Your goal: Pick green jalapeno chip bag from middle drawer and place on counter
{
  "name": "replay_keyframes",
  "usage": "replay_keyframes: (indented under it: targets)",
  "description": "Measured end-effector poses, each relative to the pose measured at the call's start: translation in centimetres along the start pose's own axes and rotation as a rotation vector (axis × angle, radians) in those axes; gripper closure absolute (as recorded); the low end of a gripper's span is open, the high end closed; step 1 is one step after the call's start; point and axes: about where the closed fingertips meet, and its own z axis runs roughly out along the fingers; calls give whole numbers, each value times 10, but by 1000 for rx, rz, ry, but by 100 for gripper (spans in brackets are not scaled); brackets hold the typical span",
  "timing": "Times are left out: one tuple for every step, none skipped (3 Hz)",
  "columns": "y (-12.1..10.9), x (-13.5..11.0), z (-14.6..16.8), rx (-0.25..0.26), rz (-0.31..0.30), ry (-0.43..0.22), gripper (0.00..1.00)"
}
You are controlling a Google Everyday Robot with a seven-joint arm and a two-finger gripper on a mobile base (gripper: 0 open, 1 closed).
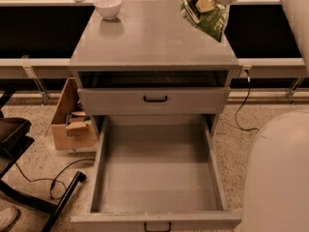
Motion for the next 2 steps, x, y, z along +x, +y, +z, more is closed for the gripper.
replay_keyframes:
  targets:
    - [-3,-4,32,3,30,-14,100]
    - [-4,-3,35,2,32,-15,82]
